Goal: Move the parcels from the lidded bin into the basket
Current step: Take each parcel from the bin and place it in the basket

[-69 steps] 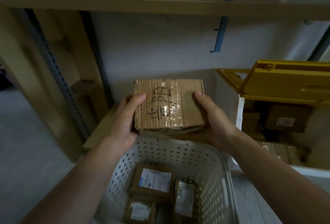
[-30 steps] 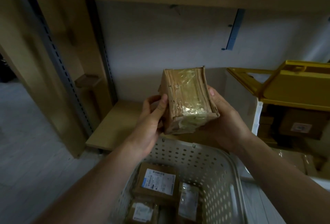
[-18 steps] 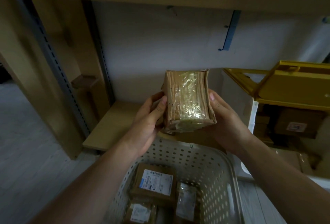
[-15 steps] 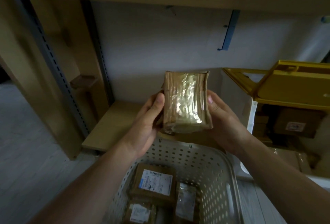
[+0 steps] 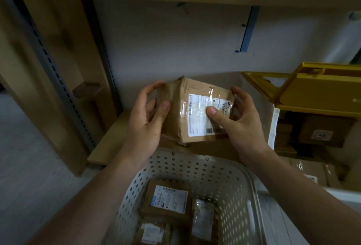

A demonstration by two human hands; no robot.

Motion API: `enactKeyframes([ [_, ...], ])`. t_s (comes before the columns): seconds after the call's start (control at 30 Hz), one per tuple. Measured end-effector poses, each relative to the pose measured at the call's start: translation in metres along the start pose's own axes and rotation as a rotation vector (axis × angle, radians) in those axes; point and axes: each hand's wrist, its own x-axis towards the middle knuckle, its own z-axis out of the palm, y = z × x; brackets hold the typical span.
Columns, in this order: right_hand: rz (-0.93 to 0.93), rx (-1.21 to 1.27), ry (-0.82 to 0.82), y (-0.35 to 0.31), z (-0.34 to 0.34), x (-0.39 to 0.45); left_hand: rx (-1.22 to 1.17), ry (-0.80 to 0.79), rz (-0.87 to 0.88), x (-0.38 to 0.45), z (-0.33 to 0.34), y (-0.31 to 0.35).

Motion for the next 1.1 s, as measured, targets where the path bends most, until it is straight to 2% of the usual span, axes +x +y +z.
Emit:
enactKeyframes([
  [0.07, -0.036, -0.014, 0.032, -0.002, 0.000, -0.002, 0.021, -0.010, 0.009, 0.000, -0.001, -0.001],
  [0.23, -0.104, -0.035, 0.097, -0.007, 0.003, -0.007, -0.066, -0.080, -0.092, 0.000, -0.006, 0.000],
  [0.33, -0.153, -0.068, 0.132, -0.010, 0.003, -0.008, -0.176, 0.005, -0.143, 0.001, -0.006, -0.002],
  [0.43, -0.118, -0.057, 0.084, -0.010, 0.002, -0.008, -0.305, 0.053, -0.189, 0.002, -0.006, -0.005],
  [0.57, 0.104, 0.155, -0.072, -0.011, 0.007, -0.010, -0.345, 0.037, -0.208, 0.003, -0.006, -0.007],
  [0.63, 0.118, 0.184, -0.101, -0.011, 0.007, -0.011, -0.329, 0.034, -0.207, 0.003, -0.006, -0.009],
  [0.83, 0.186, 0.334, -0.082, -0.008, 0.003, -0.009, -0.238, 0.015, -0.132, 0.005, -0.007, -0.010],
  [0.93, 0.222, 0.538, -0.027, -0.011, 0.005, -0.009, -0.187, 0.016, -0.097, 0.006, -0.009, -0.010],
  [1.0, 0.236, 0.663, 0.015, -0.014, 0.005, -0.007, -0.174, 0.016, -0.114, 0.007, -0.010, -0.011],
  [1.1, 0.225, 0.676, 0.025, -0.018, 0.002, -0.007, -0.134, -0.020, -0.176, 0.007, -0.013, -0.011],
])
